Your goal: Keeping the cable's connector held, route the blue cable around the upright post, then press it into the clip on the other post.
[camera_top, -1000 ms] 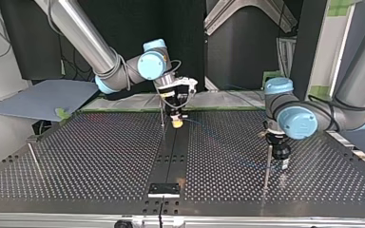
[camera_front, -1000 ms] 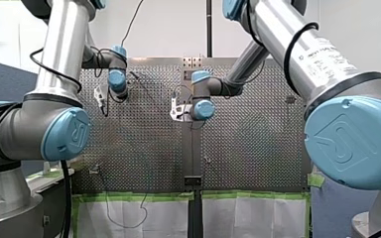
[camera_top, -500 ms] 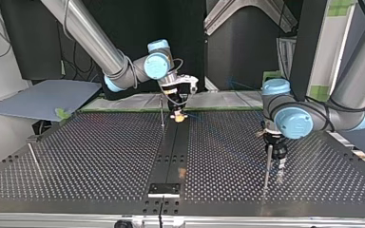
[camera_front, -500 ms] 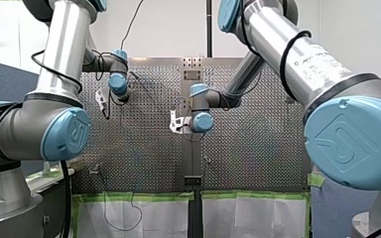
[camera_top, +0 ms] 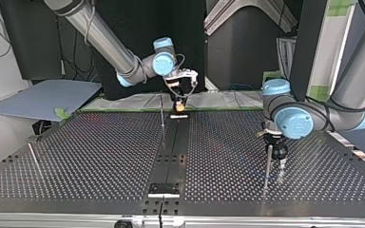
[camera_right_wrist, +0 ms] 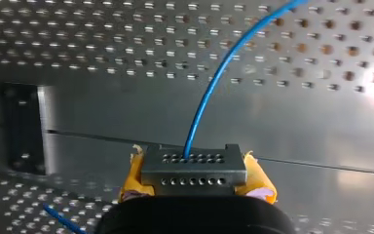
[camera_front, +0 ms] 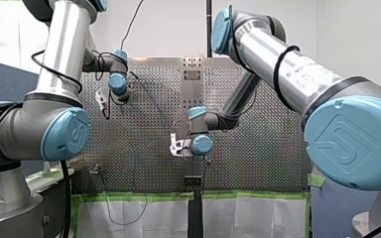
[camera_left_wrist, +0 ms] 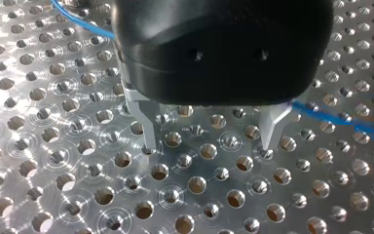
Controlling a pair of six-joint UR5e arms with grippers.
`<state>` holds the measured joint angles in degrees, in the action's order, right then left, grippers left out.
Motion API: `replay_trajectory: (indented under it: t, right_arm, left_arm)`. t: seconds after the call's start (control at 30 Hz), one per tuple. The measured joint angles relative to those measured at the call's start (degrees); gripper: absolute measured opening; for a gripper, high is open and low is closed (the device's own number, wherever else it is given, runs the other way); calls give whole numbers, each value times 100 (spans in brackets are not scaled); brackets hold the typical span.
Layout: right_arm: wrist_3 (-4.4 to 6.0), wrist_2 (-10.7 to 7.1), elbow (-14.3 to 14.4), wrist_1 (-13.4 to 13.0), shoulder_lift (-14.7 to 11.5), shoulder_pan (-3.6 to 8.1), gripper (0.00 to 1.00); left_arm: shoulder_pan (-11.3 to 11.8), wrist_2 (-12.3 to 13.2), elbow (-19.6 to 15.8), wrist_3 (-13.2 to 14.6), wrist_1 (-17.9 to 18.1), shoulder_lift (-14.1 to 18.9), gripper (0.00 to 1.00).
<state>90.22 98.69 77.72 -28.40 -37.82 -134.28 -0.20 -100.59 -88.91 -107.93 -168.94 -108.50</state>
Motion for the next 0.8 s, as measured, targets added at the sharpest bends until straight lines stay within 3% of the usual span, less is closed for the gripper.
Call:
replay_trajectory:
  t: [0.8]
  right_arm:
    - [107,247,22,-634,1095,-30,0]
  left_arm:
    - [-9,9,0,25,-1,-1,100]
